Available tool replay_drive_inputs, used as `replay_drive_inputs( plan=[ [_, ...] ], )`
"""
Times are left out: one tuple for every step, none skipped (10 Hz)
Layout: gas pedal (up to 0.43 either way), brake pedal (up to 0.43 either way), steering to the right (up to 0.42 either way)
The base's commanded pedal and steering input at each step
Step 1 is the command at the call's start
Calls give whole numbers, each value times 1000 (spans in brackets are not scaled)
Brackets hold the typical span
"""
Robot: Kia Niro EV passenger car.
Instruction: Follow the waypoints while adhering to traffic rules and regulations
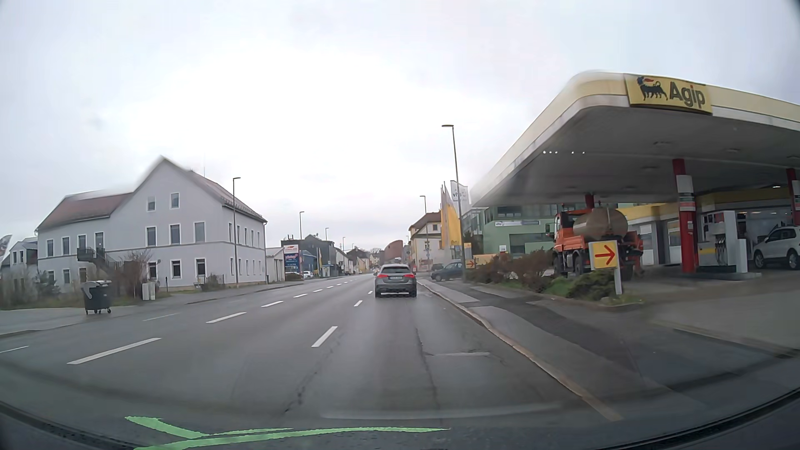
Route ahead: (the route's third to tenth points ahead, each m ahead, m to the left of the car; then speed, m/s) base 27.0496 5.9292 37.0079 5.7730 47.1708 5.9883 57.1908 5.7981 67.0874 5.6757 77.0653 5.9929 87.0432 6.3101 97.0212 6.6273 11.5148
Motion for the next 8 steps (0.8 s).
replay_drive_inputs(
  plan=[
    [118,0,-3],
    [118,0,-3],
    [118,0,-3],
    [118,0,-3],
    [118,0,-3],
    [118,0,-2],
    [118,0,-2],
    [118,0,-2]
  ],
)
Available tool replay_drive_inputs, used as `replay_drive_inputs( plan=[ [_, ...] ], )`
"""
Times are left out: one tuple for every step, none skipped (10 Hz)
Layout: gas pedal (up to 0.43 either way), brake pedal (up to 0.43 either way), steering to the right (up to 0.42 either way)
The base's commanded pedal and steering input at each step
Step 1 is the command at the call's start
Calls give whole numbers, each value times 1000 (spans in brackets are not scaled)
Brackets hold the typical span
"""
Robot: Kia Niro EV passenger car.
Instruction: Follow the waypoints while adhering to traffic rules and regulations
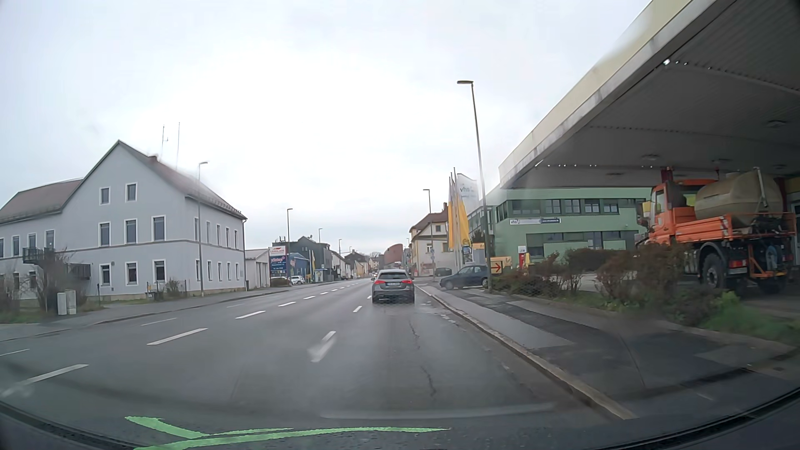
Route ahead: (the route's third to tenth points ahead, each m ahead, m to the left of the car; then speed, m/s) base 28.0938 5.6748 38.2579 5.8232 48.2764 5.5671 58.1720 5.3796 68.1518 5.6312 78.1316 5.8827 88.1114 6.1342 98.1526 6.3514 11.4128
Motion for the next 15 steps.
replay_drive_inputs(
  plan=[
    [118,0,-2],
    [118,0,-2],
    [118,0,-2],
    [118,0,-3],
    [118,0,-4],
    [118,0,-5],
    [118,0,-5],
    [118,0,-5],
    [118,0,-5],
    [118,0,-5],
    [118,0,-5],
    [118,0,-5],
    [110,0,-5],
    [110,0,-5],
    [110,0,-4]
  ],
)
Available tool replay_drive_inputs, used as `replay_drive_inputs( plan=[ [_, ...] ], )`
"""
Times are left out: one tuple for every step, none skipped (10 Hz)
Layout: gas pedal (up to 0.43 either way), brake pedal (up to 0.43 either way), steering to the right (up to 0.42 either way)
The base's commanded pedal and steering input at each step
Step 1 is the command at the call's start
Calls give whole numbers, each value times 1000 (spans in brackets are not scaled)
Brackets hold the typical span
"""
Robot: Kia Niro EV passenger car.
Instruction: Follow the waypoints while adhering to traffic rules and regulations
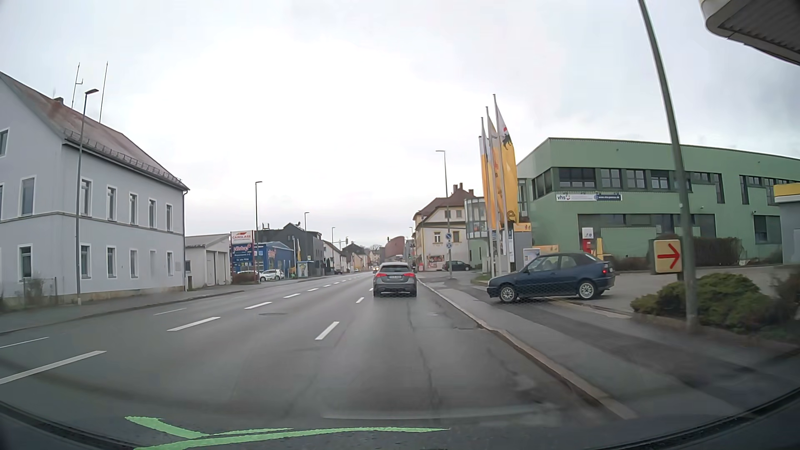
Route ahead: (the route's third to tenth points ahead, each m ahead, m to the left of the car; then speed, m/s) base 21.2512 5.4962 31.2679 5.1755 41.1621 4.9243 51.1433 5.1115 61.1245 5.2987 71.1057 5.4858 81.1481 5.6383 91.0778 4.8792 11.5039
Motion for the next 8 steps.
replay_drive_inputs(
  plan=[
    [110,0,-4],
    [110,0,-4],
    [110,0,-4],
    [110,0,-4],
    [110,0,-4],
    [110,0,-4],
    [110,0,-3],
    [110,0,-4]
  ],
)
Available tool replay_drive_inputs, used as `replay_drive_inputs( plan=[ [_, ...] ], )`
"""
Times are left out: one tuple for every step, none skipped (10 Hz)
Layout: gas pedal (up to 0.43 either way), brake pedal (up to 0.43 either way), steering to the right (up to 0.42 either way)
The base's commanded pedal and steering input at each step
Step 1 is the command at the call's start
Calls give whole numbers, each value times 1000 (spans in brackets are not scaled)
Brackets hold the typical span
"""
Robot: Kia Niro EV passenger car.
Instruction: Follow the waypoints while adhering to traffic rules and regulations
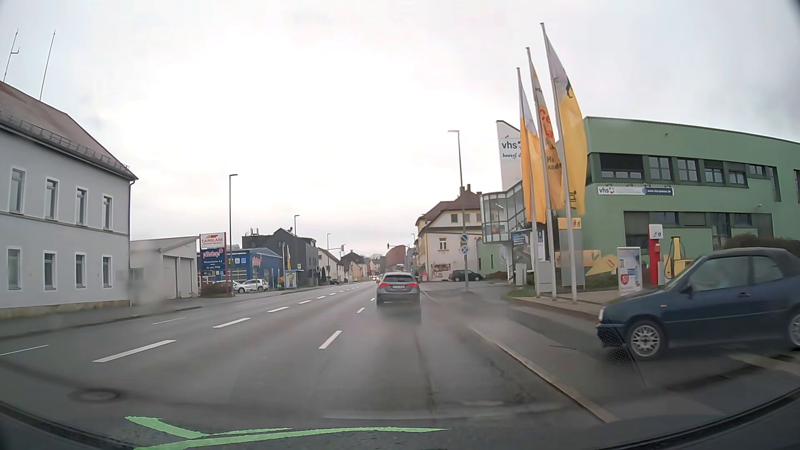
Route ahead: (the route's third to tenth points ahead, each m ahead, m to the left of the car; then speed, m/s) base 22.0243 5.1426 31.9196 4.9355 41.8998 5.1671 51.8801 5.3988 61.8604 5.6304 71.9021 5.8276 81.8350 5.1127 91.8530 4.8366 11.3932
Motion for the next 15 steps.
replay_drive_inputs(
  plan=[
    [118,0,-3],
    [118,0,-2],
    [118,0,-2],
    [118,0,-1],
    [118,0,-1],
    [118,0,0],
    [118,0,0],
    [118,0,0],
    [118,0,0],
    [118,0,-1],
    [118,0,-1],
    [118,0,-1],
    [130,0,-1],
    [130,0,-2],
    [138,0,-2]
  ],
)
